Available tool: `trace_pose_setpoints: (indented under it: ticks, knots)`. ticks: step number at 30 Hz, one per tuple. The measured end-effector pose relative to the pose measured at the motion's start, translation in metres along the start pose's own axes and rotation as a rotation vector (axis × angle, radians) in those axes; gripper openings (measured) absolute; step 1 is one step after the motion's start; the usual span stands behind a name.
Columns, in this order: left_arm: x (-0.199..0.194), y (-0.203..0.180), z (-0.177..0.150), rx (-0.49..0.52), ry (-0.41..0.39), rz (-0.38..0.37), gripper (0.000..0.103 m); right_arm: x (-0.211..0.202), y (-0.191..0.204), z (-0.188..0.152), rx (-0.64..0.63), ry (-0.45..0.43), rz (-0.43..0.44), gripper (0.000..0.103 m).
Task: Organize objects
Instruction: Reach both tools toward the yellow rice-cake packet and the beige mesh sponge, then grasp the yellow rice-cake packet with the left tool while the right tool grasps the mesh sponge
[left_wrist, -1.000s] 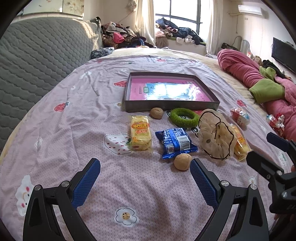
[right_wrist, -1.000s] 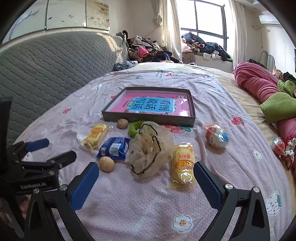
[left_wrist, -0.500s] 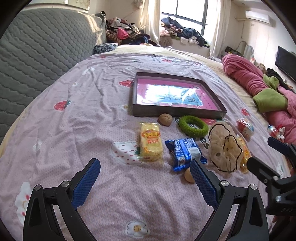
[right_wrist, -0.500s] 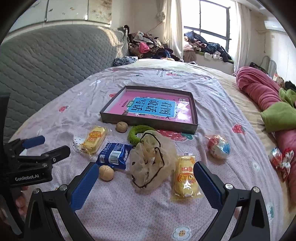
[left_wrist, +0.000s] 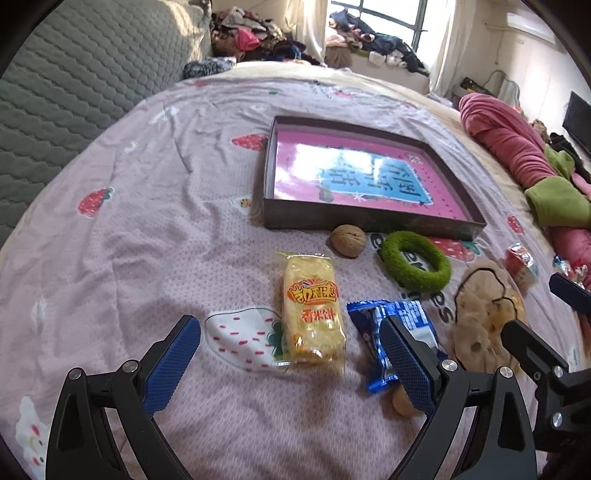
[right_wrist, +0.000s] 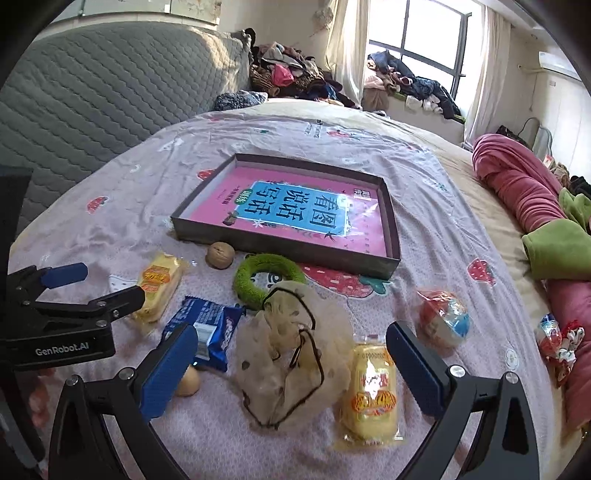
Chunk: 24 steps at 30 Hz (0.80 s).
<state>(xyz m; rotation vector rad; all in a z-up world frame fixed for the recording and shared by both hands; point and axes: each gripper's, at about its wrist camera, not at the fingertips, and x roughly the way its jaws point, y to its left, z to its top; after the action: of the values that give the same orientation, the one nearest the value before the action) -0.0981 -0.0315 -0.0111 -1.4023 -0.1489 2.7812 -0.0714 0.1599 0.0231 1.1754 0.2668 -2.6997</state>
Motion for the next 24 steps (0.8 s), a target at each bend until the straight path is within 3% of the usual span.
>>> trace_pose_setpoints:
  ticks: [16,18,20,22,24]
  knots:
    - [0.047,-0.005,0.016,0.002,0.097,0.055,0.097,0.056,0.001,0.009,-0.042,0.147,-0.059,0.102]
    - [0.051,-0.006,0.017,0.015,0.102,0.063,0.080,0.061,0.002,0.009,-0.049,0.161,-0.054,0.092]
    - [0.058,-0.008,0.017,0.029,0.132,0.051,0.061,0.065,0.003,0.009,-0.055,0.174,-0.054,0.074]
    - [0.062,-0.009,0.016,0.033,0.145,0.044,0.057,0.067,0.007,0.009,-0.081,0.183,-0.061,0.067]
    - [0.060,-0.012,0.015,0.050,0.130,0.047,0.040,0.067,0.011,0.008,-0.111,0.182,-0.058,0.055]
